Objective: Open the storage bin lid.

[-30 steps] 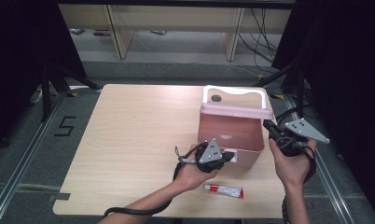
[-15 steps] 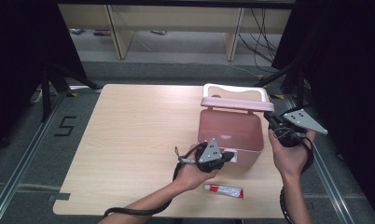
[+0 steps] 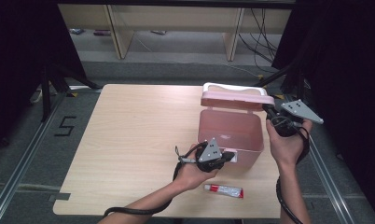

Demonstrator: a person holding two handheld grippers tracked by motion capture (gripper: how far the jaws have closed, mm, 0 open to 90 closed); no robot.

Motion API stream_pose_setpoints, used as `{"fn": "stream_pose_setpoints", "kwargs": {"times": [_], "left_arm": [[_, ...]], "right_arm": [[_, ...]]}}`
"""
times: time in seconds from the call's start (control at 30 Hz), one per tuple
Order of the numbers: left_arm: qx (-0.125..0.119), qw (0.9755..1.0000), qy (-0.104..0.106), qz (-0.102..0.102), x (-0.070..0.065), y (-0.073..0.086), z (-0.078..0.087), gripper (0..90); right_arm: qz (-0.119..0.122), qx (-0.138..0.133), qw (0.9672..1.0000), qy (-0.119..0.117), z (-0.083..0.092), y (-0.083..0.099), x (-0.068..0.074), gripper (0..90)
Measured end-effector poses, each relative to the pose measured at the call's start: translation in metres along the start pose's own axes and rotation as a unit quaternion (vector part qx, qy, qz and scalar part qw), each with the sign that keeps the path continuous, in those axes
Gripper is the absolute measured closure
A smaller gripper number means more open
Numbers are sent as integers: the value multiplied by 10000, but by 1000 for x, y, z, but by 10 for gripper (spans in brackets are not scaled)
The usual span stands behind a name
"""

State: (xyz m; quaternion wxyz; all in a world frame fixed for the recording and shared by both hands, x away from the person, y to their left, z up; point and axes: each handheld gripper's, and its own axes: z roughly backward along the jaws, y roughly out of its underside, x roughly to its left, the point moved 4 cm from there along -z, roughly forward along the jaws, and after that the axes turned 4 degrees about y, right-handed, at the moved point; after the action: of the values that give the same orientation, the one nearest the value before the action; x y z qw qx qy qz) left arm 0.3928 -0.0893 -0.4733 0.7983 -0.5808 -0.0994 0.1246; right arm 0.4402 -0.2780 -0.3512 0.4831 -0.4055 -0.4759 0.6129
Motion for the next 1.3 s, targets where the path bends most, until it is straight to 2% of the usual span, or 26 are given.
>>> {"fn": "stream_pose_setpoints", "kwargs": {"times": [0.07, 0.3, 0.33, 0.47, 0.67, 0.77, 0.93, 0.97, 1.0, 1.03, 1.17, 1.2, 1.3], "left_arm": [[2, 10000, -4, 6, 0, 0, 0, 893], [-4, 10000, -8, 19, 0, 0, 0, 893], [3, 10000, 3, 7, 0, 0, 0, 893], [17, 10000, -24, 33, 0, 0, 0, 893], [7, 10000, -29, 38, 0, 0, -1, 893], [13, 10000, -28, 25, 0, 0, -1, 893], [8, 10000, -15, 10, 0, 0, -1, 893], [9, 10000, -17, 9, 0, 0, -1, 893], [9, 10000, -17, 9, 0, 0, -1, 893], [12, 10000, -19, 8, 0, 0, -1, 893], [22, 10000, -15, 8, 0, 0, -1, 893], [17, 10000, -13, 12, 0, 0, -1, 893], [13, 10000, -11, 16, 0, 0, -1, 892]], "right_arm": [[128, -56, 9999, 41, -6, -4, -3, 900], [133, -50, 9998, 113, -20, -10, -6, 900], [39, -5, 9999, 135, -21, -10, -5, 900], [101, -63, 9997, 191, -28, -13, -9, 900], [-13, 23, 9996, 294, -39, -14, -11, 900], [42, -46, 9995, 303, -44, -15, -13, 900], [-78, 55, 9993, 358, -51, -11, -13, 900], [22, -3, 9993, 361, -53, -11, -15, 900], [22, -3, 9993, 361, -53, -11, -15, 900], [-73, 34, 9993, 356, -55, -11, -15, 900], [-61, 22, 9992, 407, -56, -12, -17, 900], [-134, 57, 9990, 425, -57, -11, -17, 900], [-159, 97, 9989, 426, -62, -10, -19, 900]]}}
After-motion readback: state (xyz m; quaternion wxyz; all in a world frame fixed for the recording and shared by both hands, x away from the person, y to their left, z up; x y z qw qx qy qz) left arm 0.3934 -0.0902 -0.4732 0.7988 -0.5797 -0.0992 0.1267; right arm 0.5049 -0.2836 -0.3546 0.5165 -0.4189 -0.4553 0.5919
